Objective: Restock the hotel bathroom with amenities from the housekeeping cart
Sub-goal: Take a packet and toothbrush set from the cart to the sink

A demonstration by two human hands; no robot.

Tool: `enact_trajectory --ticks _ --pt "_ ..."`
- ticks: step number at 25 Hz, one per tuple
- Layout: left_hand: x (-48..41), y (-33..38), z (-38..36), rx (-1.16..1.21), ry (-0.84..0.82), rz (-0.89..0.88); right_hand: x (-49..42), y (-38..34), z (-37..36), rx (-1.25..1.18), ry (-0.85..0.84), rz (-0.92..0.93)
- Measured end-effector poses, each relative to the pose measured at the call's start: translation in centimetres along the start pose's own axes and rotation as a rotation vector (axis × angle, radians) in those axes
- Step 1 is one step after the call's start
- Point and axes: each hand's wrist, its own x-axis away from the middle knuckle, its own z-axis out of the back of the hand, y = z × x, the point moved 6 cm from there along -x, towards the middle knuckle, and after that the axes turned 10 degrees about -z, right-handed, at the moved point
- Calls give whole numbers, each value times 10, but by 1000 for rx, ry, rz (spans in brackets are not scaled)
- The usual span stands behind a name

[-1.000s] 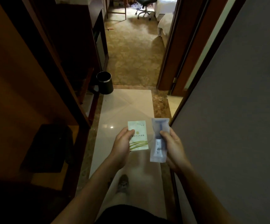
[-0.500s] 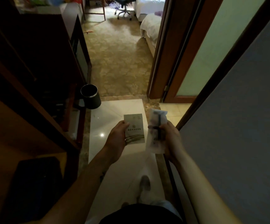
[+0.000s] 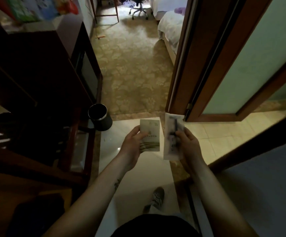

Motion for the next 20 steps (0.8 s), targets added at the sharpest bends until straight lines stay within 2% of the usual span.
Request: enact_trajectory --ticks 4,8,12,20 --pt "-101 33 -31 -23 21 -17 -76 -67 0 8 29 47" --pt "-154 42 -66 -18 -59 5 -116 -105 13 26 39 81" --pt "-234 49 -103 -36 -118 41 -173 -139 32 48 166 118" --pt "-411 62 -190 39 -331 210 -302 -212 52 -96 393 90"
